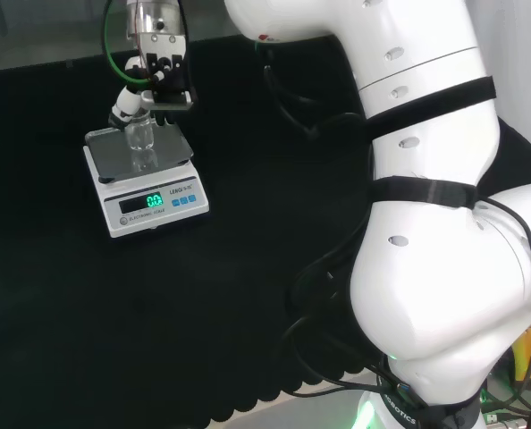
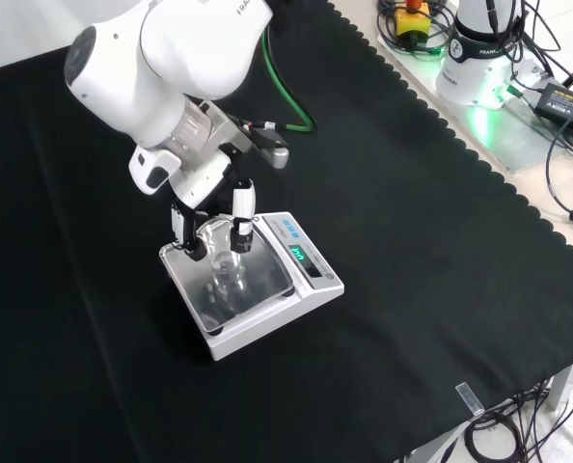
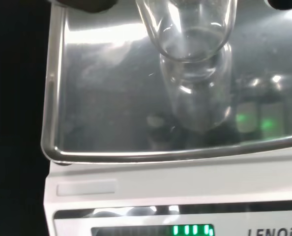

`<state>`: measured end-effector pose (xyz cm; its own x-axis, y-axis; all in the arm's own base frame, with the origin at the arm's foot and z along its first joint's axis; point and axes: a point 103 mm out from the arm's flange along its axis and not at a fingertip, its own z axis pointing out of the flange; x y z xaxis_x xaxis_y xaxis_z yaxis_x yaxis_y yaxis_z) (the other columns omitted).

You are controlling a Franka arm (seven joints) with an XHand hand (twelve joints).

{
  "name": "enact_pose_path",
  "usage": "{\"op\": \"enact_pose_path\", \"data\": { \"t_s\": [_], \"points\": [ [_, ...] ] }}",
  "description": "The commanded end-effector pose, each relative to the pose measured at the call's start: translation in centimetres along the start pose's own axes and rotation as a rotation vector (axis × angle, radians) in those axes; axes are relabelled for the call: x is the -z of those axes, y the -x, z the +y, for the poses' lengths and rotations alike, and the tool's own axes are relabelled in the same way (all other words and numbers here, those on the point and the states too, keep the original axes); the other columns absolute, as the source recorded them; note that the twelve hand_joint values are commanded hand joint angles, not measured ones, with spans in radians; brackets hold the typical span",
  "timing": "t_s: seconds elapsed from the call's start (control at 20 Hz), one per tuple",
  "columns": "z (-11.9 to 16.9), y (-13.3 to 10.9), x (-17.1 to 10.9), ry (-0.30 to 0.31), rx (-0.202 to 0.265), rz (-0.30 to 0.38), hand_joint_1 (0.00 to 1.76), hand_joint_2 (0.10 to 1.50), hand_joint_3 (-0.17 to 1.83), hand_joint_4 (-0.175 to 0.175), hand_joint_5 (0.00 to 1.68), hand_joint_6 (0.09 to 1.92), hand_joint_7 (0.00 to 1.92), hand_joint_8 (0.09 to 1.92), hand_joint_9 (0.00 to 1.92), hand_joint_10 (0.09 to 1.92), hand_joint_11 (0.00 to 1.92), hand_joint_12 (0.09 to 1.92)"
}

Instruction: Put the beaker on the electronic balance.

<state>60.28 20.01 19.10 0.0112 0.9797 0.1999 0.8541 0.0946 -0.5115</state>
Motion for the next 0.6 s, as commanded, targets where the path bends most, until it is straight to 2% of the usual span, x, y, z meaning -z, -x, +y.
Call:
{"op": "enact_pose_path", "data": {
  "t_s": [0.05, 0.6],
  "points": [
    [0.2, -0.6, -0.7, -0.005, 0.014, -0.004, 1.16, 1.09, 0.01, -0.175, 1.02, 0.95, 1.26, 0.72, 1.72, 0.25, 1.69, 0.46],
    [1.0, -1.0, -1.9, -0.009, -0.022, -0.072, 1.16, 1.09, 0.01, -0.175, 1.02, 0.94, 1.26, 0.72, 1.72, 0.26, 1.69, 0.46]
  ]
}}
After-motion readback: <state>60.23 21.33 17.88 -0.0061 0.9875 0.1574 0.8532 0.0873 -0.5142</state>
